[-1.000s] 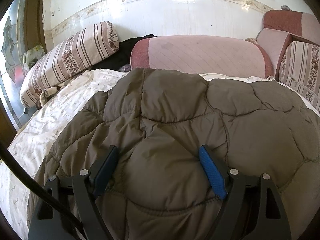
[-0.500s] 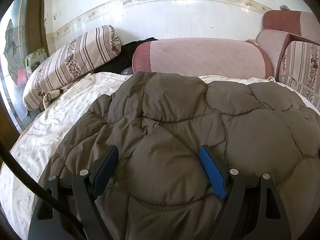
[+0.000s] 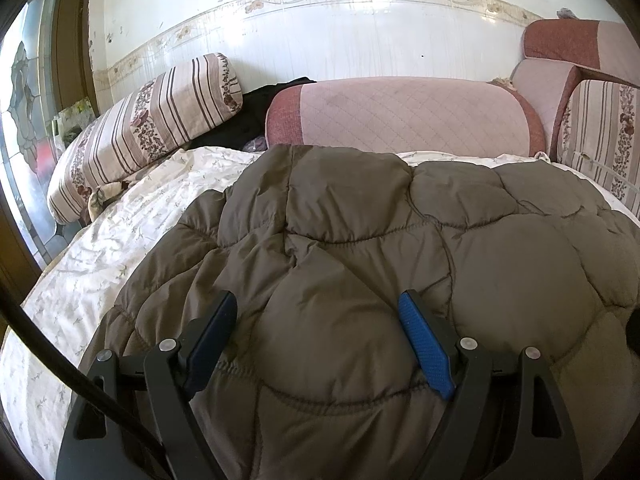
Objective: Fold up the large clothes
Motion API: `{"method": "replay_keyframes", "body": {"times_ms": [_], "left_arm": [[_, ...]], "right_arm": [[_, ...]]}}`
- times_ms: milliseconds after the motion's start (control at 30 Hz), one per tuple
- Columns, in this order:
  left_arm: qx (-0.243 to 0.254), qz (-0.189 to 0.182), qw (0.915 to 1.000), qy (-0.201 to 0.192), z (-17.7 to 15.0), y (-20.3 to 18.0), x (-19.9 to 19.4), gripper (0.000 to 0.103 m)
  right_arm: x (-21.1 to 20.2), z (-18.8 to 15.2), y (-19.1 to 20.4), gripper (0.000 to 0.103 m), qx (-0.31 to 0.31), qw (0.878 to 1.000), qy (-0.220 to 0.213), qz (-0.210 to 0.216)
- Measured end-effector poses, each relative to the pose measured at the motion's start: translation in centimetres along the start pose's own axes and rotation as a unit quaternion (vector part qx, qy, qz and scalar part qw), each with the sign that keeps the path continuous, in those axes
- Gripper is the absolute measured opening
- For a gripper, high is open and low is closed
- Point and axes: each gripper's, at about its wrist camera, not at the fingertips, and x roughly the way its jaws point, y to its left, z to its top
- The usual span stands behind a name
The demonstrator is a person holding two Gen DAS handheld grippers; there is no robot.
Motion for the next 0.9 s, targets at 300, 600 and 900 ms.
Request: {"method": "replay_keyframes", "body": {"times_ms": [300, 600, 900], "left_arm": [[0.001, 0.005, 1.0, -0.003, 0.0, 0.0, -0.1, 0.083], [0.005, 0.012, 0.9999, -0.004, -0.1, -0.1, -0.1, 0.083], [0.007, 0.015, 0.9999, -0.004, -0.2, -0.1, -0.2, 0.083]], "right_arm": [[-0.2, -0.1, 1.3, 0.057, -0.014, 0.999, 0.004, 0.039], [-0.4, -0.1, 0.4, 0.057, -0.005, 1.0, 0.012, 0.019], [-0.5, -0.3, 0.0, 0.057, -0.007, 1.0, 0.015, 0.003]]}}
